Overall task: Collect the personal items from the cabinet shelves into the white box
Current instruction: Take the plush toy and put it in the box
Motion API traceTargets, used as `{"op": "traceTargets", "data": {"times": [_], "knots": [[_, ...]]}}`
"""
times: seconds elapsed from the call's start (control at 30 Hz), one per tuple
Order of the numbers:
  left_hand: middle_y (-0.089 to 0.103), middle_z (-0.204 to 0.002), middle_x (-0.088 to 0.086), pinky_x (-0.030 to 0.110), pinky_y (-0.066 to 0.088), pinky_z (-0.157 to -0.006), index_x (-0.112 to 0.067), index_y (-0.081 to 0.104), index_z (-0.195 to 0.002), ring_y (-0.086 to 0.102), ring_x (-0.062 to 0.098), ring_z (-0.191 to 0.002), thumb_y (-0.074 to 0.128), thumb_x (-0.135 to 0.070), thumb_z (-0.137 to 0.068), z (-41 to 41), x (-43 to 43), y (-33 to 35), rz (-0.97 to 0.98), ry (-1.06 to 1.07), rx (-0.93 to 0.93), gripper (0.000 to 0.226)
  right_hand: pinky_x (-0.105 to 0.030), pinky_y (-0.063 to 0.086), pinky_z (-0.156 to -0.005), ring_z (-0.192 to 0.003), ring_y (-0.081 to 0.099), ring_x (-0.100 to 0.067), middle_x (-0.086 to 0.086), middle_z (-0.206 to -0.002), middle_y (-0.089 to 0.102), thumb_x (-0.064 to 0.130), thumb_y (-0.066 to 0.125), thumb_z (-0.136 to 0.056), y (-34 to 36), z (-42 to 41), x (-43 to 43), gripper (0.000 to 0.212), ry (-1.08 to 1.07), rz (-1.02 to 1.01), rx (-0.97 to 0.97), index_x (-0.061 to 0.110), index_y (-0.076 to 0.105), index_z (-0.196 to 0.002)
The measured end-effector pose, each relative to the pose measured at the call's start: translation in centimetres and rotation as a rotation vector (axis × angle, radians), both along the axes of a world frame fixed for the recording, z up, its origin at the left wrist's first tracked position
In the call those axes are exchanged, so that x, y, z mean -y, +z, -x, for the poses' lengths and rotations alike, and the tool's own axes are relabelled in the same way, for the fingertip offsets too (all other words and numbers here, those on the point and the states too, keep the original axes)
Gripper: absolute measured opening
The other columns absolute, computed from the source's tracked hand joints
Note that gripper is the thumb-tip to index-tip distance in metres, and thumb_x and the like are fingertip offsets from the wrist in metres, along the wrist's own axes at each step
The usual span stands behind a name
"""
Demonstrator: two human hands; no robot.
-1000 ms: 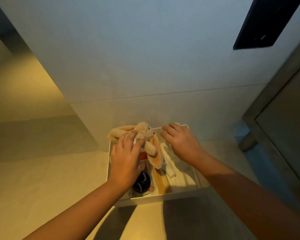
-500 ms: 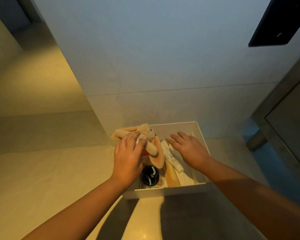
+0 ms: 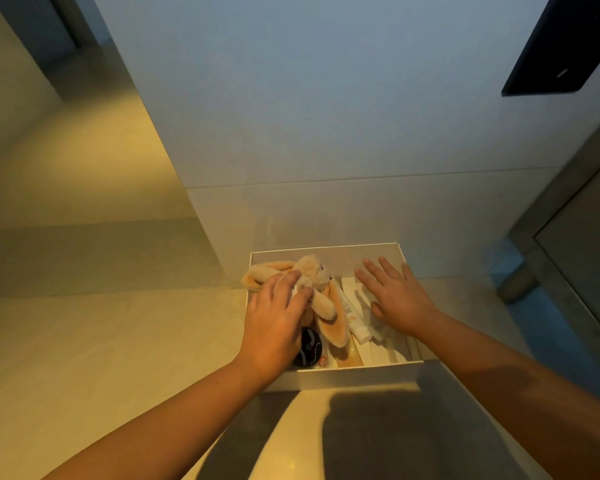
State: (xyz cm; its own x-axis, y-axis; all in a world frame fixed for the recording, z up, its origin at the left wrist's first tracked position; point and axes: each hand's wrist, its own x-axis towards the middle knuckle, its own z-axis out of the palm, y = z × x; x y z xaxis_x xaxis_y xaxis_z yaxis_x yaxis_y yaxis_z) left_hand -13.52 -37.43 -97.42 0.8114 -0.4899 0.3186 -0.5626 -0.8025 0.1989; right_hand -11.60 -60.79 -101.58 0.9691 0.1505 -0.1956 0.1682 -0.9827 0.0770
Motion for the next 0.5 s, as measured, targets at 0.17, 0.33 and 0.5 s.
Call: {"op": "traceTargets", "data": {"times": [0.17,0.33,0.5], "knots": [[0.059,-0.12,0.019,0.051,0.051,-0.078,-0.008,0.065,-0.108,0.057,0.041,-0.105,0.081,-0.004,-0.059,1.8,1.9,-0.1,0.027,-0.066,-0.019,0.052,-0.048,0.003,-0.113,-0.142,-0.004,-0.026,-0.004,-0.156,-0.006,0.035,0.034,-0.098,0.5,0.6,1.3,0.061,-0.061,0.025,-0.013,0.025,-0.002,-0.147],[0.057,-0.123,0.018,0.048,0.049,-0.08,-0.01,0.063,-0.111,0.055,0.039,-0.106,0.076,-0.009,-0.068,1.9,3.6,-0.7,0.065,-0.021,-0.074,0.045,-0.049,0.005,-0.113,-0.142,-0.003,-0.026,-0.004,-0.156,-0.004,0.035,0.036,-0.097,0.6,1.1,2.5,0.063,-0.095,0.041,0.003,0.025,-0.002,-0.147],[0.054,-0.128,0.016,0.048,0.045,-0.087,-0.011,0.061,-0.115,0.051,0.039,-0.113,0.074,-0.013,-0.073,0.1,4.5,-2.4,-0.015,0.038,-0.087,0.044,-0.05,0.002,-0.112,-0.142,-0.005,-0.027,-0.004,-0.156,-0.007,0.042,0.036,-0.096,0.7,1.7,3.1,0.067,-0.091,0.025,-0.022,0.025,-0.005,-0.147]]}}
